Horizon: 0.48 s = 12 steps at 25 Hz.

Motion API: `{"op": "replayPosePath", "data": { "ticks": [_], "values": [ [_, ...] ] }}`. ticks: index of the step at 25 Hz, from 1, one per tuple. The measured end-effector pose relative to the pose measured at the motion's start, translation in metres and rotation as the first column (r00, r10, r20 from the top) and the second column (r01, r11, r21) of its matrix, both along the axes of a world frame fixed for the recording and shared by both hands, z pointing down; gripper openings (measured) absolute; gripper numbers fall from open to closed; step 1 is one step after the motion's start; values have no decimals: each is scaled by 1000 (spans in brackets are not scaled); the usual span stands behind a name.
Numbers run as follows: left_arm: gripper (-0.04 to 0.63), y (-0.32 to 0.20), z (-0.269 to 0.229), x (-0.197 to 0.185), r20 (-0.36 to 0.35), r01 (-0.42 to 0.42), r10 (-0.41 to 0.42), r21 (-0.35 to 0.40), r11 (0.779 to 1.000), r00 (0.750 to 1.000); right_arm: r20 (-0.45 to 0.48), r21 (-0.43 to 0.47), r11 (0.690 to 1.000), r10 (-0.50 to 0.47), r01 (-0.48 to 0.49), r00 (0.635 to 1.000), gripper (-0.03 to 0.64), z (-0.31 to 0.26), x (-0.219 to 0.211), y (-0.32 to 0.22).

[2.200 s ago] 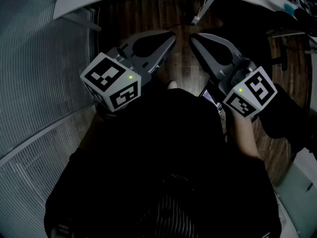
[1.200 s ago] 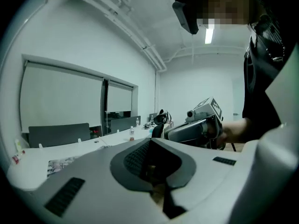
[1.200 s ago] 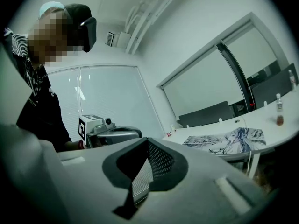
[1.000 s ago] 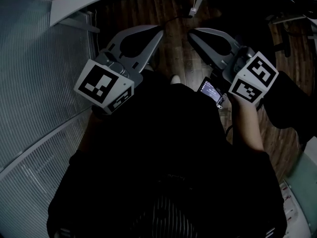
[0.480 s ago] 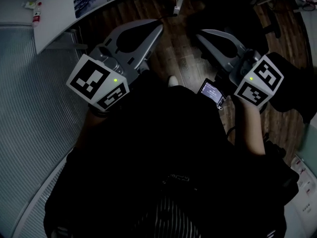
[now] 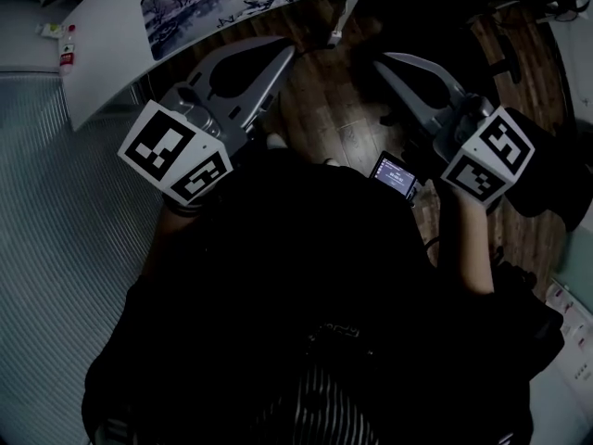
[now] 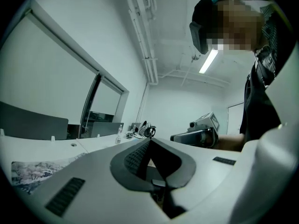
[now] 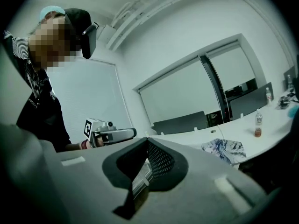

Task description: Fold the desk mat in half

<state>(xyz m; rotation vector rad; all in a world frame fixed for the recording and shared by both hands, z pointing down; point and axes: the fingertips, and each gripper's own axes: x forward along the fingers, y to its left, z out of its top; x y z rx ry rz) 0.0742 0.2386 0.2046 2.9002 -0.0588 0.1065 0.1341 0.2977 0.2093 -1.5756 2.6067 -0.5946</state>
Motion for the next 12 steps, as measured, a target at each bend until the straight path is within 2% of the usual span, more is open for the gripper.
{"op": "replayPosePath", "data": {
  "ticks": [7,10,12],
  "values": [
    [8,-51,6,-33,5,-4,4,4,1000,1000,3,-16,998,59,-59,998,5,0,-19,-66],
    [8,-63,13,-46,5,16,-16,-14,1000,1000,18,-17,998,53,-52,998,5,2,-33,-82],
    [8,-69,22,-55,35,20,-20,-25,999,999,27,-9,1000,26,-26,999,5,1,-48,-94]
  ]
}}
